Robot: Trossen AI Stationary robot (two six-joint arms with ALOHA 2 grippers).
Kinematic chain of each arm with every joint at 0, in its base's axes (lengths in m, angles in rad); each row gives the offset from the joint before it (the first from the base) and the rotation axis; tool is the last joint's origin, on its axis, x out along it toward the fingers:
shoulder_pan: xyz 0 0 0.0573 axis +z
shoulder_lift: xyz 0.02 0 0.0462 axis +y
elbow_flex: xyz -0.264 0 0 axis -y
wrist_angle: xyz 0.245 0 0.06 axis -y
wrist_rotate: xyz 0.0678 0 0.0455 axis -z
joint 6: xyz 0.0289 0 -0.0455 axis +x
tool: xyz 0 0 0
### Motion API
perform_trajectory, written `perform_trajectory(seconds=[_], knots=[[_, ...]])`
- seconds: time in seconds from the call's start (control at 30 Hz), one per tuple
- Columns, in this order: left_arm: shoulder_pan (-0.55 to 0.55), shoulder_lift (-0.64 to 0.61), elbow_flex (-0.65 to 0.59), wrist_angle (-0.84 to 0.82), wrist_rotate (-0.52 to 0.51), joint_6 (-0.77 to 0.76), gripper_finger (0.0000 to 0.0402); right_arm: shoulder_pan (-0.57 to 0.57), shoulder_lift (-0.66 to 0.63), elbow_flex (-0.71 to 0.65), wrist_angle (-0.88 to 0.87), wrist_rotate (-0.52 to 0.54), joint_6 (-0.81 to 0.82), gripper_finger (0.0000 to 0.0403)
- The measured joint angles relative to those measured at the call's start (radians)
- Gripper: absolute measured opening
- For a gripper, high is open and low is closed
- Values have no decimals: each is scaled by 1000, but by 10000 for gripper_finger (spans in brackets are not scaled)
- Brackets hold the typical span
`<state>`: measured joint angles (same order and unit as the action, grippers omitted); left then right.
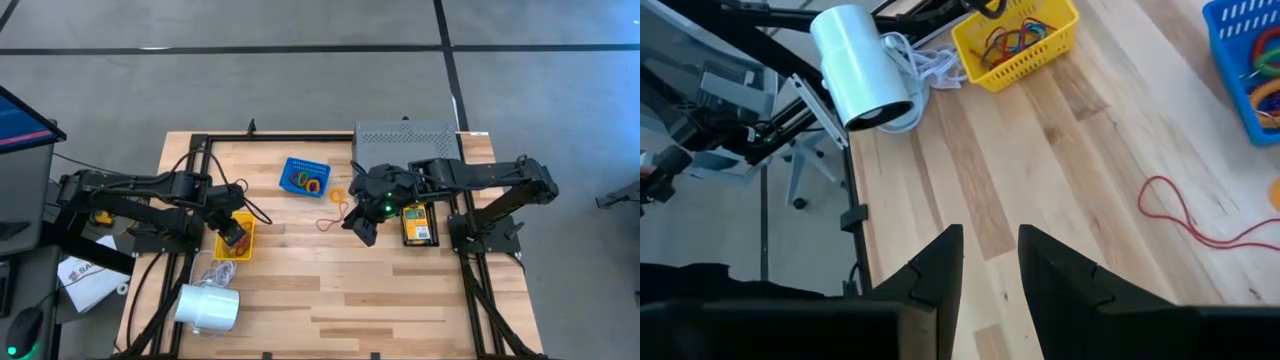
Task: Pick & Place Office Desk Supplies
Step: Put the red rubber band into the yellow bin, then put the yellow rubber band into the yellow bin
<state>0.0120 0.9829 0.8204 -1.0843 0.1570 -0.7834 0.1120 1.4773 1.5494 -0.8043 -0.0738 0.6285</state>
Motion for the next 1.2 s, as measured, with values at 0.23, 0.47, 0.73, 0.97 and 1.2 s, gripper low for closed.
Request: perform_trajectory(seconds=[0.23,0.47,0.73,0.97,1.2], knots=[[0,0,0,-5,-4,1,126,6,0,0,-10,2,0,98],[0,-6,0,126,7,-30,164,0,0,0,-187,153,-27,98],[0,-28,1,763,16,-16,159,-61,16,-29,-204,157,-89,98],[1,-36,2,1127,16,85,157,-119,40,-258,-69,150,-104,98],[5,-35,2,1118,8,99,154,-167,42,-464,-8,152,-81,98]])
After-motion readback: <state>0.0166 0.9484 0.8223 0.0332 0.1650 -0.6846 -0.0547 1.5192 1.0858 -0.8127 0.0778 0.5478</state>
